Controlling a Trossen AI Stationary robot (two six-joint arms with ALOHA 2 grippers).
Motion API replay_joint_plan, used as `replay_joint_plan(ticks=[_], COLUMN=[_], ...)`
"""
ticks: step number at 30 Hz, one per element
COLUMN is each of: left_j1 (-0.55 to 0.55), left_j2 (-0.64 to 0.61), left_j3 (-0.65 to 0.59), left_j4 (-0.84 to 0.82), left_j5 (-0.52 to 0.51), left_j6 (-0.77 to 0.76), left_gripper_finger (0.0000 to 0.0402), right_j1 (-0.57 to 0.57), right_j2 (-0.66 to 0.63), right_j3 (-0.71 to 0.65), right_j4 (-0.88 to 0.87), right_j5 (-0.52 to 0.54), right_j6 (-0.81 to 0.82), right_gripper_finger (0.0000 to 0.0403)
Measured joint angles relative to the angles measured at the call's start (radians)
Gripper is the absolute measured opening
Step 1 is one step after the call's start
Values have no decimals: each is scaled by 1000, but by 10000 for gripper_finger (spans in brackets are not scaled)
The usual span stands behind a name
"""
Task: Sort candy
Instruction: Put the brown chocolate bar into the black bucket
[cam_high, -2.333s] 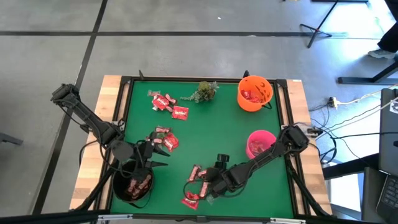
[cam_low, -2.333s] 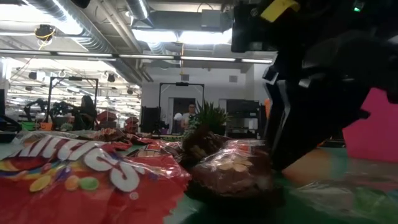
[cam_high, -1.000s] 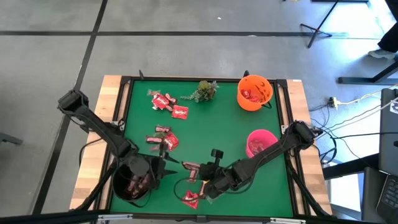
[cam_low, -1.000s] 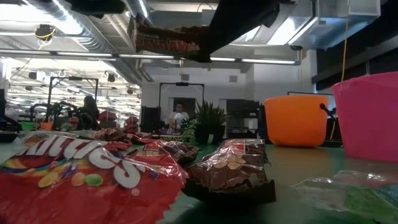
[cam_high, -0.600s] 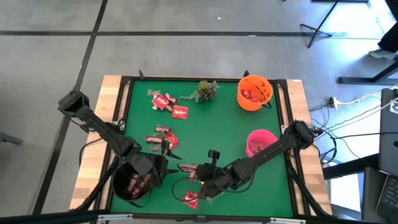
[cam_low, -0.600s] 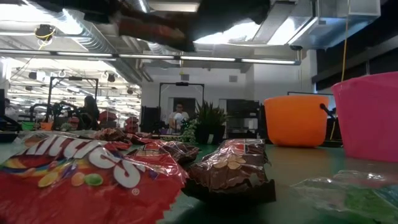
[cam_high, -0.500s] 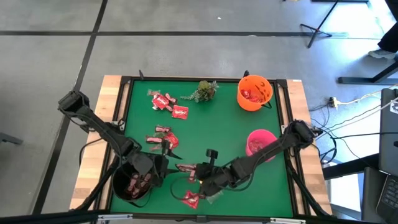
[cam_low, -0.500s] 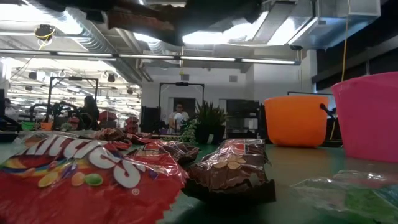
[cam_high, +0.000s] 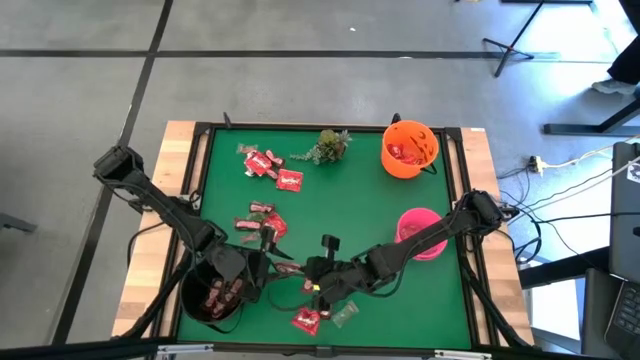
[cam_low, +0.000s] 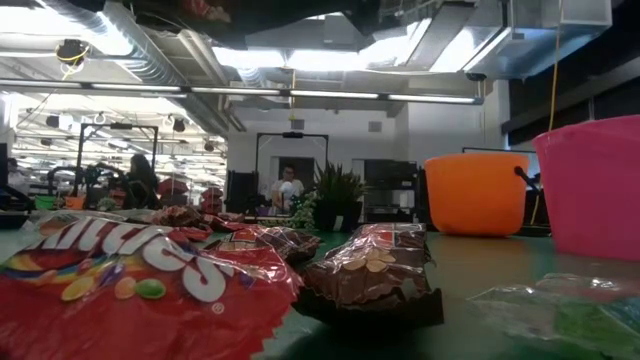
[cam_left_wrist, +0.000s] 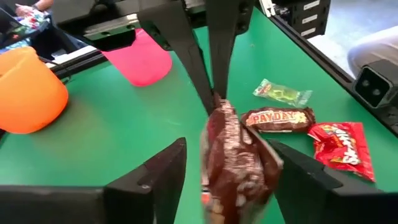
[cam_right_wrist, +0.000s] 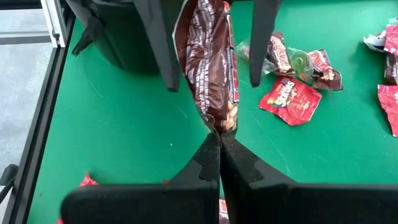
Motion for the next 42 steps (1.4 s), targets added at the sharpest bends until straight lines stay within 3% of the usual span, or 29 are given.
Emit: replay_joint_plan(ticks=[13,18,22,25,31,38,42], left_j1=[0,0,-1,-10,-68,-199,-288], left_j2=[-2,-16,-37,-57,-62,-61,-61], left_j3=[0,2,3,72,339,598,640], left_j4=[-19,-37,-87,-256,-791,-1139,-1215], left_j5=[38,42,60,56,67,307,322], left_j6=[19,19,20,-3,-181,-479,-624], left_gripper_finger=[87,77,77,77,77,77,77], right_j1=[1,1,8,18,59,97,95], right_j2=[0,1,0,0,-1,-2,3], right_j3=[0,68,164,249,380,384,374], right_j4=[9,-65,-139,-227,-358,-408,-445], right_j5=[-1,9,19,25,61,147,148], right_j6=[-2,-6,-36,-39,-26,-16,31], right_gripper_finger=[0,11,56,101,168,177,177])
